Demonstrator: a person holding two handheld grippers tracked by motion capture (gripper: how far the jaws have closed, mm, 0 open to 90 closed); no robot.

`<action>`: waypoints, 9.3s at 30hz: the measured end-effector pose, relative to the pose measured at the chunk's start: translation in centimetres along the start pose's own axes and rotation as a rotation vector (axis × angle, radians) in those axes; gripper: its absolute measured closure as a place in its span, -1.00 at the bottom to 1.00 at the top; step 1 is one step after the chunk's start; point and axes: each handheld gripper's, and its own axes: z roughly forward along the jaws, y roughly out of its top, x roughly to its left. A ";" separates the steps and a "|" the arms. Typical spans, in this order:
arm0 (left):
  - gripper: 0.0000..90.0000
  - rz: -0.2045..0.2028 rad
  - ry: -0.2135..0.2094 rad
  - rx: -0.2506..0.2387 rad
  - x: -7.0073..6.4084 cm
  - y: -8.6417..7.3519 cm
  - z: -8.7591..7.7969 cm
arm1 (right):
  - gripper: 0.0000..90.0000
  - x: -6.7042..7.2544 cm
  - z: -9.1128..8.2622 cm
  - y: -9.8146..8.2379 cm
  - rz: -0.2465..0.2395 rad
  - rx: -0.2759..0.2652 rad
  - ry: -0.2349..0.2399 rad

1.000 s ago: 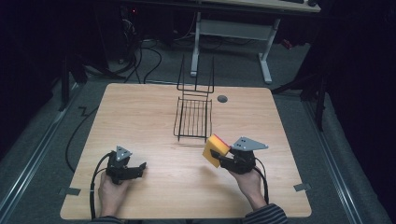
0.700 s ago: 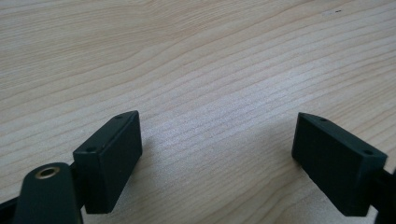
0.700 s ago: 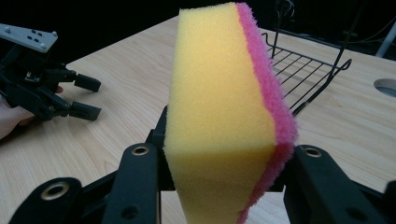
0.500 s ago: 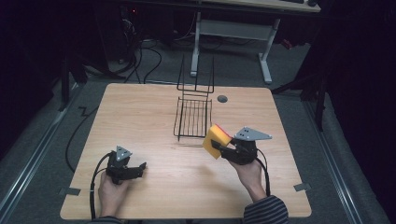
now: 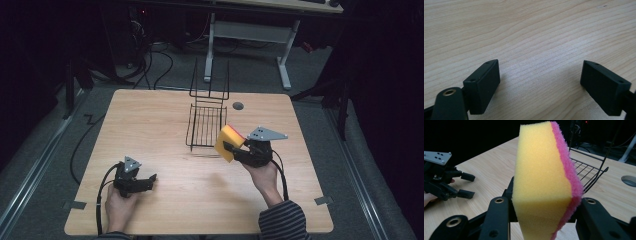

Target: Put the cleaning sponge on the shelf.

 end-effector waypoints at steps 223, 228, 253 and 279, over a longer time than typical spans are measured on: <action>-0.63 0.002 -0.002 0.001 0.0 0.0 0.0 | -0.25 -4.3 -2.5 1.1 0.029 -0.048 -0.038; -0.63 0.002 -0.002 0.001 0.0 0.0 0.0 | -0.24 -4.3 -2.9 1.1 0.029 -0.052 -0.046; -0.63 0.003 -0.002 0.002 0.0 0.0 0.0 | -0.19 -4.5 -6.6 -0.8 0.060 -0.082 -0.107; -0.63 0.003 -0.001 0.002 0.0 0.0 0.0 | -0.19 -5.2 -8.9 -5.4 0.134 -0.105 -0.132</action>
